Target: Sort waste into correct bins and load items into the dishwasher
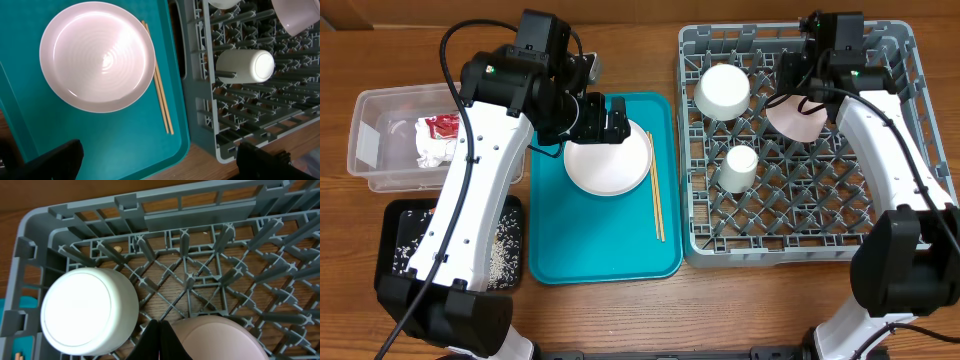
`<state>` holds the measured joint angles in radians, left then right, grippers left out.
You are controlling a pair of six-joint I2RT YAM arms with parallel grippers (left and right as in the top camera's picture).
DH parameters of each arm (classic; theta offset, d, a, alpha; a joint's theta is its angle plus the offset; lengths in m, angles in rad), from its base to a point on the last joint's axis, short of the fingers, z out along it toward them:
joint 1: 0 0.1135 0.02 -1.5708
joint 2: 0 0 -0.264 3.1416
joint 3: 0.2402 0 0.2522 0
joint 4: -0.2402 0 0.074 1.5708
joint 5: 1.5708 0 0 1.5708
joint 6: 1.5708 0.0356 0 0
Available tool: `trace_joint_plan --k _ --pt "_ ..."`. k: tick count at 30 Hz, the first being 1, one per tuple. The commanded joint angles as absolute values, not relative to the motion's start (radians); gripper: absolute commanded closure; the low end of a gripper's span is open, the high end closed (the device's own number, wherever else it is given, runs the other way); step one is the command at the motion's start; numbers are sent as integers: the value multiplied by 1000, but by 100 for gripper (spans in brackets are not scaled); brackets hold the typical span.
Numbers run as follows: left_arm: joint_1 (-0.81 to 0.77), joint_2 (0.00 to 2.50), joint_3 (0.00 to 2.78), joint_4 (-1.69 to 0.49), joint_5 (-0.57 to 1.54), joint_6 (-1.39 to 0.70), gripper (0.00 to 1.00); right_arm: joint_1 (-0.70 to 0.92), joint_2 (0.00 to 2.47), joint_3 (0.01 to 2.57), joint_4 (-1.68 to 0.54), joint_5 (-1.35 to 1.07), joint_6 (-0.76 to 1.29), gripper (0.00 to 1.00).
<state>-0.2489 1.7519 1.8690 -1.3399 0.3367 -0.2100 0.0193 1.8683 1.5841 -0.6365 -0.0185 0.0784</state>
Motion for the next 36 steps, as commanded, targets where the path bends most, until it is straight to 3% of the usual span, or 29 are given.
trace_joint_plan --k 1,14,36 --pt "-256 1741 1885 -1341 332 -202 0 15 1919 1609 -640 36 83 96" --pt "-256 1741 1885 -1341 332 -202 0 16 1873 1612 -1036 48 107 96" --pt "-256 1741 1885 -1341 332 -202 0 -85 1842 1598 -828 -15 213 96"
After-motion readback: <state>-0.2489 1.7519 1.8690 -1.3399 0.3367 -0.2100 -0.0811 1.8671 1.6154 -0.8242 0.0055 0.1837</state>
